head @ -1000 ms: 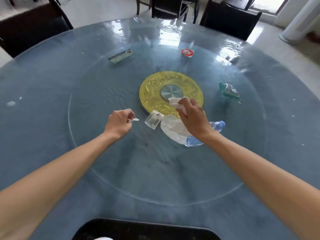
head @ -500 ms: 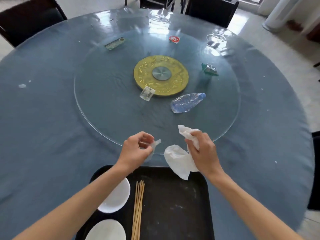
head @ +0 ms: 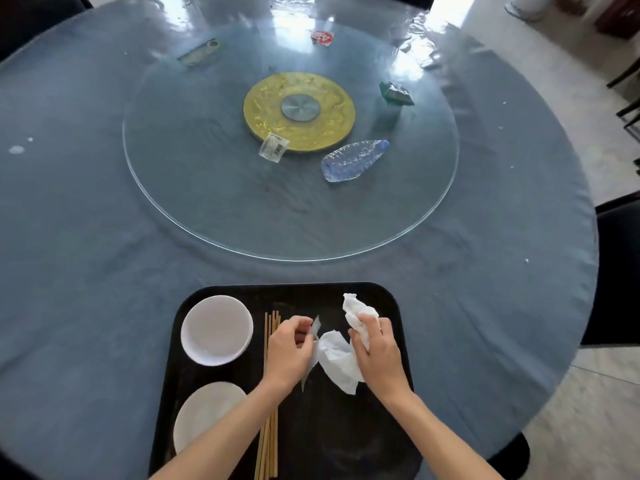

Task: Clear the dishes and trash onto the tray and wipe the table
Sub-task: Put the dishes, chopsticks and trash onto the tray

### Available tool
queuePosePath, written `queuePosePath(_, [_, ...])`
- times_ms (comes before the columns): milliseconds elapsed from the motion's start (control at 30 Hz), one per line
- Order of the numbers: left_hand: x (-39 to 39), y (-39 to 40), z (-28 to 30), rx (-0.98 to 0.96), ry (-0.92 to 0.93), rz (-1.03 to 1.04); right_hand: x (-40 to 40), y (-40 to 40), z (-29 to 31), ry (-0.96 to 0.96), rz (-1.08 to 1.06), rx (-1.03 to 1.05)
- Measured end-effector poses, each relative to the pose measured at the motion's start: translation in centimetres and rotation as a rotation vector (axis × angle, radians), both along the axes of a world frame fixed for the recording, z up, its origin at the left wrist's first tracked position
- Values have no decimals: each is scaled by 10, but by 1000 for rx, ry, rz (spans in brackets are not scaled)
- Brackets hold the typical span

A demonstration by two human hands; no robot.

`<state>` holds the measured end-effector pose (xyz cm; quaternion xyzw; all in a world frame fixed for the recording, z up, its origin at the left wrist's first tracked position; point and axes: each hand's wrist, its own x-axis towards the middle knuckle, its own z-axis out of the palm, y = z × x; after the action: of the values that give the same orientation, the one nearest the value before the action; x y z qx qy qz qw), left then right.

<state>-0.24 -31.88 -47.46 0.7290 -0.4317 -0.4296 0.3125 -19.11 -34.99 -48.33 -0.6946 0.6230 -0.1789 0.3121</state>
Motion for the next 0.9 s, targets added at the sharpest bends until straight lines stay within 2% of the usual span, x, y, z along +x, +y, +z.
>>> queuePosePath(67, [2,4,-5,-28,-29,-29,0,6,-3,46,30,15])
queuePosePath(200, [10,4,-6,-63,-128,-172,-6,6,7,266,116,-18])
queuePosePath(400, [29,-21,11,-174,-240,-285,-21,-22,41,320,125,-97])
queuePosePath(700, [84,-155,69,-357,-490,-215,-27,-141,85,329,125,-256])
queuePosePath(900, [113,-256,93,-237,-664,-229,-19,-259,101,302,43,-239])
